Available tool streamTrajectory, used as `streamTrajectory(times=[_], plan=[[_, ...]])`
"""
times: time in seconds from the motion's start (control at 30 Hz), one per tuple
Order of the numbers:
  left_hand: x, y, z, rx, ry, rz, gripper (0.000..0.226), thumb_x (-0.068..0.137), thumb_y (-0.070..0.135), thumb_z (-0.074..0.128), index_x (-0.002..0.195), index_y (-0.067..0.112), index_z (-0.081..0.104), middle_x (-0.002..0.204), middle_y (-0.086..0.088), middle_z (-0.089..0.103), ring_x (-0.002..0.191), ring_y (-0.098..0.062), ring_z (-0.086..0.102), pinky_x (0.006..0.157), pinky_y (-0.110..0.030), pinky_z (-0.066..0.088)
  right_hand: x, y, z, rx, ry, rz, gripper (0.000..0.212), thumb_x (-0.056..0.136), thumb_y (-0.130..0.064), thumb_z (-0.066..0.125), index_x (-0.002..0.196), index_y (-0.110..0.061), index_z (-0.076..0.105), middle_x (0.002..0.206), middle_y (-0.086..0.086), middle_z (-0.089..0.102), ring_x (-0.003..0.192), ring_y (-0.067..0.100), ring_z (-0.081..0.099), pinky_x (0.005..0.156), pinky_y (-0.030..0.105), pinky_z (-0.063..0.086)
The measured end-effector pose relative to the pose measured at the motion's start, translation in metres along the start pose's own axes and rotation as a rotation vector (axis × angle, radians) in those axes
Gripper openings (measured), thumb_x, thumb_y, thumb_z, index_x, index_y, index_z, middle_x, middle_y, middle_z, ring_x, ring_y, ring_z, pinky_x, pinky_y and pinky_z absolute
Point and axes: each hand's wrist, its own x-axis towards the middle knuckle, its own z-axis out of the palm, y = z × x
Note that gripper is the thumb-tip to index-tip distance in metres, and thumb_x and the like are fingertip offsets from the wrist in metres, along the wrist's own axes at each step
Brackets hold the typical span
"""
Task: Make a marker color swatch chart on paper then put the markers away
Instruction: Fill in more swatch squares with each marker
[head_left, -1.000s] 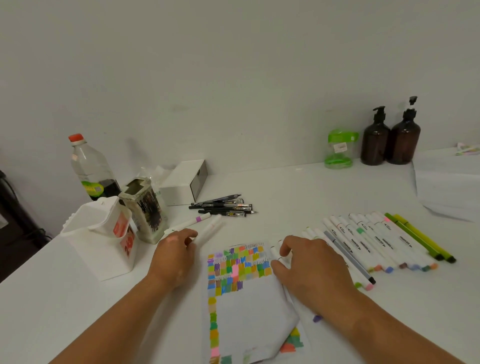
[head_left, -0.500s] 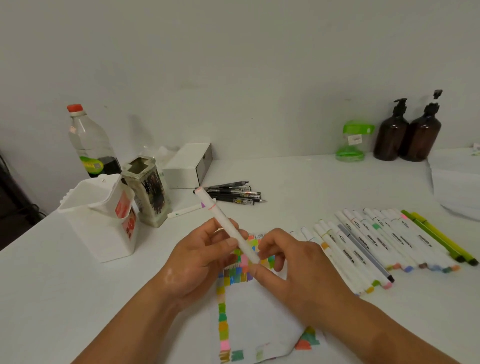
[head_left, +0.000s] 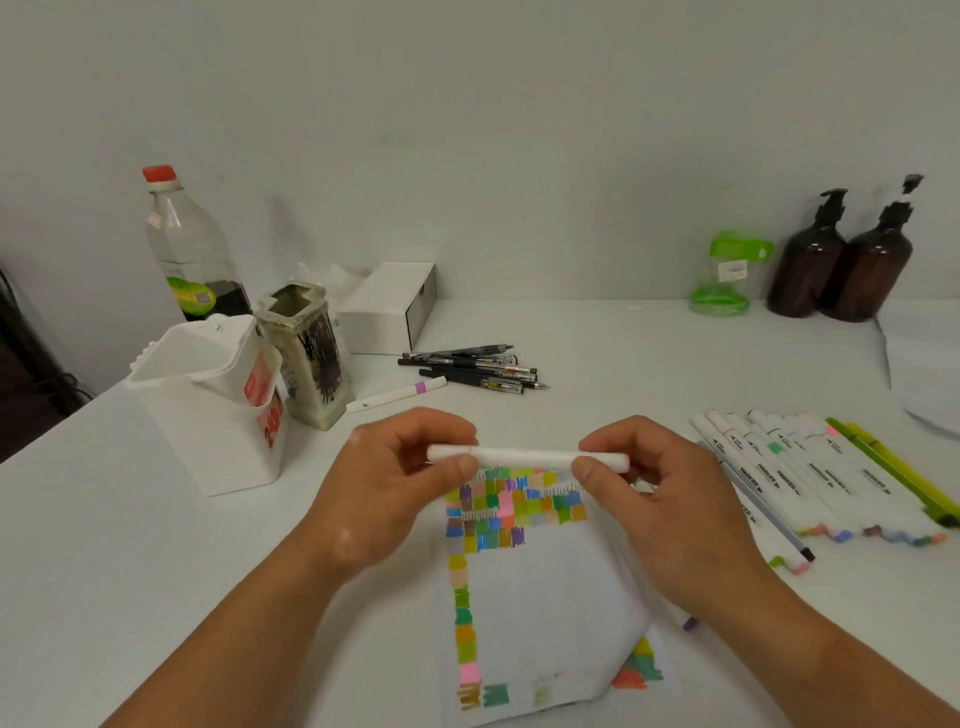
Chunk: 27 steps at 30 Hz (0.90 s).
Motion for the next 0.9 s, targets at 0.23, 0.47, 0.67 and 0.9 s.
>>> streamTrajectory(times=[0.23,0.47,0.67,0.9], plan=[[-0.008,0.001,0.019,0.374,-0.297,0.121,0.027,0.098,0.039,0.051,0.123,0.042,0.063,0.104,0.027,0.067,0.097,0.004,0.062,0.074,-0.006,0.044,-0.001,-0.005,0.003,0.274,-0.111,0.032,0.01,0.082,-0.026,0.08,0.084,-0.032,0.073,0.067,-0.01,0.066,0.054,0.003,0.053,0.052,0.012,0.041],[-0.013,0.009,0.033,0.447,-0.346,0.23,0.024,0.102,0.042,0.04,0.114,0.039,0.06,0.076,0.023,0.059,0.073,0.004,0.056,0.064,-0.006,0.036,-0.003,-0.006,0.008,0.41,-0.235,0.097,0.023,0.069,-0.041,0.079,0.085,-0.025,0.074,0.057,0.004,0.061,0.049,0.017,0.053,0.047,0.027,0.043],[-0.01,0.0,0.029,0.59,-0.342,0.182,0.052,0.082,0.067,0.065,0.128,0.045,0.051,0.102,0.026,0.056,0.094,0.003,0.053,0.075,-0.009,0.039,-0.005,-0.006,0.012,0.389,-0.159,0.147,0.013,0.074,-0.031,0.074,0.071,-0.021,0.066,0.054,0.003,0.059,0.047,0.016,0.051,0.046,0.027,0.041],[-0.004,-0.008,0.024,0.881,-0.445,0.054,0.082,0.061,0.088,0.061,0.13,0.046,0.049,0.101,0.025,0.042,0.096,0.001,0.044,0.08,-0.021,0.036,-0.006,-0.011,0.015,0.566,-0.22,0.314,0.019,0.075,-0.024,0.061,0.081,-0.015,0.077,0.067,0.015,0.07,0.057,0.02,0.064,0.049,0.03,0.054]])
